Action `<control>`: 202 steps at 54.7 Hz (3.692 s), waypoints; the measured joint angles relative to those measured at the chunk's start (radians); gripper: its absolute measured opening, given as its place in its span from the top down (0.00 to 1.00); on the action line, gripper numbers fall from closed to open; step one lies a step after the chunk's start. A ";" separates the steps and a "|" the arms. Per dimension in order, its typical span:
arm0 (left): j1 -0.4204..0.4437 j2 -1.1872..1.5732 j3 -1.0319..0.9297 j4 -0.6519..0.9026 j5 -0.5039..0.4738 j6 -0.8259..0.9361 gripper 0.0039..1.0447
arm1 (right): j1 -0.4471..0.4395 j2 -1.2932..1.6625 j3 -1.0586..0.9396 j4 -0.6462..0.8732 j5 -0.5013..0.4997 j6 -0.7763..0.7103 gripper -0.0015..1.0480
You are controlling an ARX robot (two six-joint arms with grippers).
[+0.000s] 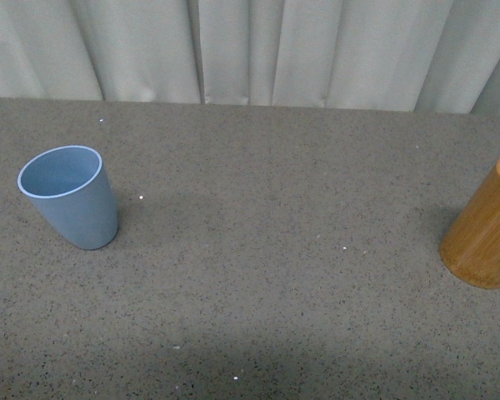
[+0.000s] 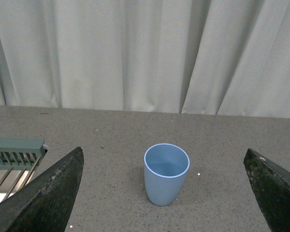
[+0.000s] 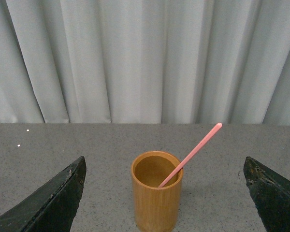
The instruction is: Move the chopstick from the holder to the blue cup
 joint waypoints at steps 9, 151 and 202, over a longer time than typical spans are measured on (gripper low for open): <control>0.000 0.000 0.000 0.000 0.000 0.000 0.06 | 0.000 0.000 0.000 0.000 0.000 0.000 0.09; -0.140 1.375 0.367 0.357 -0.248 -0.814 0.06 | 0.000 0.000 0.000 0.000 0.000 0.000 0.09; -0.187 1.644 0.495 0.333 -0.259 -0.820 0.06 | 0.000 0.000 0.000 0.000 0.000 0.000 0.09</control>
